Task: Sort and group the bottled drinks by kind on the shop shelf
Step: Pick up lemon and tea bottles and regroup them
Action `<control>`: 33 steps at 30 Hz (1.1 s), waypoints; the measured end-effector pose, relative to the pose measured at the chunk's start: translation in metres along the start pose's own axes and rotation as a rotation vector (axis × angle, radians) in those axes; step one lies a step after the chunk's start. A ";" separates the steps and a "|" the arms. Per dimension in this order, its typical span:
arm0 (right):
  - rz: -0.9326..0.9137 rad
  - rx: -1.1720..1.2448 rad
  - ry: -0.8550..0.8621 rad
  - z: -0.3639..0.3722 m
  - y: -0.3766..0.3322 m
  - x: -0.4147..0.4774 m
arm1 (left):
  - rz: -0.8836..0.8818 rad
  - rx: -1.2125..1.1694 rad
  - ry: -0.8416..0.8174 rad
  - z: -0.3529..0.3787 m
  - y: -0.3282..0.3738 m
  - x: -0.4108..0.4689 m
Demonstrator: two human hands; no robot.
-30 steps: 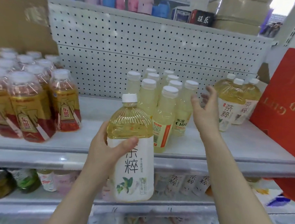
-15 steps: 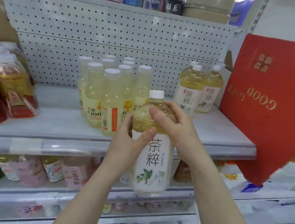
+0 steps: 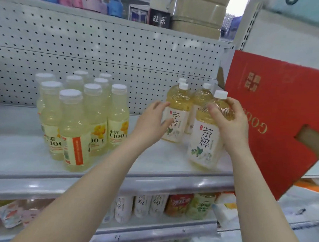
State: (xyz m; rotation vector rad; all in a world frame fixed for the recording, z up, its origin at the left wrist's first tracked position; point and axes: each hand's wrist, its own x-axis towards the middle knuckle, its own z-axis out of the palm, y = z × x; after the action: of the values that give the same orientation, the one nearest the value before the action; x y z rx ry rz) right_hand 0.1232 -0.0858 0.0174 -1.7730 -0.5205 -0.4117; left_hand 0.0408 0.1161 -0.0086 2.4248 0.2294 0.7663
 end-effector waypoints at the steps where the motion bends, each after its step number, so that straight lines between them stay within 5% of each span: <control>1: 0.011 -0.001 -0.012 0.002 0.007 0.006 | 0.000 0.027 -0.002 0.005 -0.002 0.008; 13: -0.041 -0.211 -0.232 0.018 0.047 0.064 | 0.062 0.067 0.024 0.040 -0.020 0.041; 25: -0.146 -0.570 -0.080 0.020 0.037 0.028 | 0.053 0.159 -0.007 -0.001 -0.014 0.002; 33: -0.242 -0.244 -0.162 0.046 0.021 -0.092 | 0.025 0.186 0.200 -0.053 -0.028 -0.108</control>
State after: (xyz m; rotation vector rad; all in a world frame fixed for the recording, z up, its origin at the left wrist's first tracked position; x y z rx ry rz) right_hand 0.0579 -0.0578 -0.0597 -1.9956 -0.8340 -0.5193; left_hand -0.0775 0.1291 -0.0403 2.5279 0.3640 1.0412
